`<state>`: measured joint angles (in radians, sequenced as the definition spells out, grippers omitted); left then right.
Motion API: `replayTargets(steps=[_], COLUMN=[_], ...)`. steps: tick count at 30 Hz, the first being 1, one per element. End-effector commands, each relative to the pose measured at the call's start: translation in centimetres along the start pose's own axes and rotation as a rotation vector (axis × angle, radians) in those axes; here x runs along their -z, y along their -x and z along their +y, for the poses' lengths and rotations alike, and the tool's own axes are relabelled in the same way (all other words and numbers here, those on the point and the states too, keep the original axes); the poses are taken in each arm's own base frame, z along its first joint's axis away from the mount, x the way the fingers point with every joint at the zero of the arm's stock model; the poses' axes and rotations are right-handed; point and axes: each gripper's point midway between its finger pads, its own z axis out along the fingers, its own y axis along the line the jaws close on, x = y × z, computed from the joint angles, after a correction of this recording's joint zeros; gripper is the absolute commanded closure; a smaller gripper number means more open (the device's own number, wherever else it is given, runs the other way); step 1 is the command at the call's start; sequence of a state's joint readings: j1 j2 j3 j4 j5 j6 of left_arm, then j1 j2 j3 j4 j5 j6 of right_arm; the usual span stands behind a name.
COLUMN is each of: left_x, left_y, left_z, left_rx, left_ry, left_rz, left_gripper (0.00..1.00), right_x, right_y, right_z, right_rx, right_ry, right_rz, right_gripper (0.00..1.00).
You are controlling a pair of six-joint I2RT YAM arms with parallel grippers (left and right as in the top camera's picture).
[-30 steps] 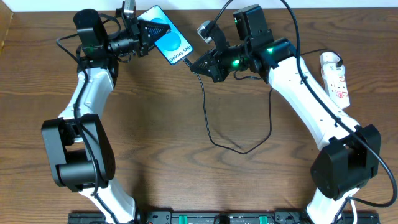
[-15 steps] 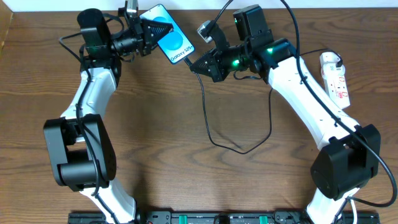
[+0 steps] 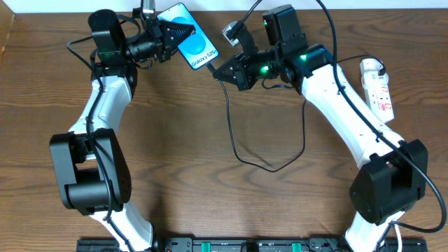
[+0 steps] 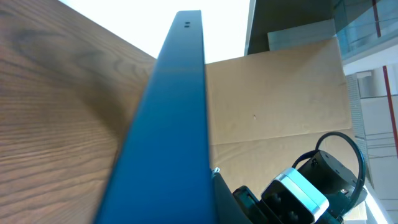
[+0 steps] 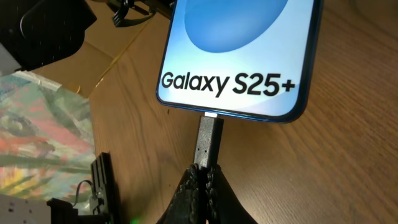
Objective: Plug charger to phone and switch on socket
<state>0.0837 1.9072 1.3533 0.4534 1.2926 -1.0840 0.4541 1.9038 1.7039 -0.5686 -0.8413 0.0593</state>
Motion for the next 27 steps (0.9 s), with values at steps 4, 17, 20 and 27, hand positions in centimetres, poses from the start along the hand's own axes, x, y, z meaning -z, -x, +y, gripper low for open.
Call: replayTargets(steps=[4,17,20,27], left_x=[-2.2,-2.2,-2.2,-2.2], left_y=[-4.39,-4.41,-4.41,-4.41], left_z=[-1.86,-1.84,-1.84,-1.84], left_rx=[-0.027,-0.024,-0.024,-0.024], left_ry=[-0.071,-0.07,-0.07,-0.07], left_rz=[0.183,0.184,0.184,0.184], left_gripper=[0.93,0.93,0.93,0.93], right_x=[1.13,0.78,0.78,0.78], right_y=[3.41,3.57,3.67,3.7], right_z=[1.97,2.1,2.13,2.15], right_rx=[0.095,0.101,0.101,0.1], right_ry=[0.014,0.002,0.002,0.003], right_rz=[-0.1,-0.105,-0.109,-0.11], right_gripper=[0.99,0.99,0.99,0.99])
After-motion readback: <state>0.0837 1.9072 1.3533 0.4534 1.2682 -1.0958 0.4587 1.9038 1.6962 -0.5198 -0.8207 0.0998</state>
